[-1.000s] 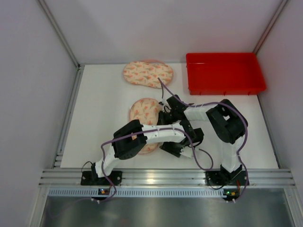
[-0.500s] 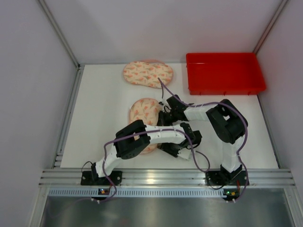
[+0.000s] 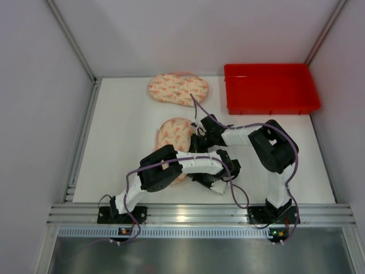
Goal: Place the bra in the laundry bag and zip it closed
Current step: Zip the laundry bag at the center of the board.
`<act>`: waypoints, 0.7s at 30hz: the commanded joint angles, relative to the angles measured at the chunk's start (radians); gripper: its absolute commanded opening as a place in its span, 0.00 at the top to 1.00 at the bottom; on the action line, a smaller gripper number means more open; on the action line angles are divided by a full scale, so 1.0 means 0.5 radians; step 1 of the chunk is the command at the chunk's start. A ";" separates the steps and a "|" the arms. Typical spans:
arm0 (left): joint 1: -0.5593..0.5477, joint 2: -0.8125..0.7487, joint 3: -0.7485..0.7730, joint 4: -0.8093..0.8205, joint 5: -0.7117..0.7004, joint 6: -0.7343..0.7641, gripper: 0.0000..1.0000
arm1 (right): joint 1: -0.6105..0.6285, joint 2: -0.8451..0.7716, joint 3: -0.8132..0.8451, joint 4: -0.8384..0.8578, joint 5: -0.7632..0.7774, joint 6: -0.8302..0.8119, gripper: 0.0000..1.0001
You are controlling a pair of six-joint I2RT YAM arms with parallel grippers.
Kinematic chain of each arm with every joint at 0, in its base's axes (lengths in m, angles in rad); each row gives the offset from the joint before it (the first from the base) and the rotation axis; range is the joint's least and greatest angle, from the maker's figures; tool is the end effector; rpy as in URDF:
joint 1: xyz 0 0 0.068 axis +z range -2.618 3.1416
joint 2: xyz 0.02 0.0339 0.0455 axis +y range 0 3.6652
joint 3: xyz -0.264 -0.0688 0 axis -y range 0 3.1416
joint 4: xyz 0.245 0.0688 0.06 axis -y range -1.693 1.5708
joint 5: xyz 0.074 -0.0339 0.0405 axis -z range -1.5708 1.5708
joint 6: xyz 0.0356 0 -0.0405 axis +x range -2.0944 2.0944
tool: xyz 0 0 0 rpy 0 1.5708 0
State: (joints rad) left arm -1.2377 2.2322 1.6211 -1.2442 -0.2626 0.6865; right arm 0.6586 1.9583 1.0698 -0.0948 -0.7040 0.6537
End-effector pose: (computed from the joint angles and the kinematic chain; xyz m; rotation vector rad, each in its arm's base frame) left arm 0.1352 -0.3625 0.1264 -2.4114 -1.6138 -0.4817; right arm 0.2840 0.2489 0.1214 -0.3177 2.7970 1.3305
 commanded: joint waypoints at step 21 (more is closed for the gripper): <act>-0.292 -0.292 -0.251 0.022 0.642 -0.152 1.00 | -0.151 0.124 0.275 -0.139 -0.092 -0.295 1.00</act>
State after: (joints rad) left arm -1.3670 2.1548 1.5215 -1.2446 -0.0921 0.6624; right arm 0.6132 2.0064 1.1221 -0.1806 -0.7692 0.5743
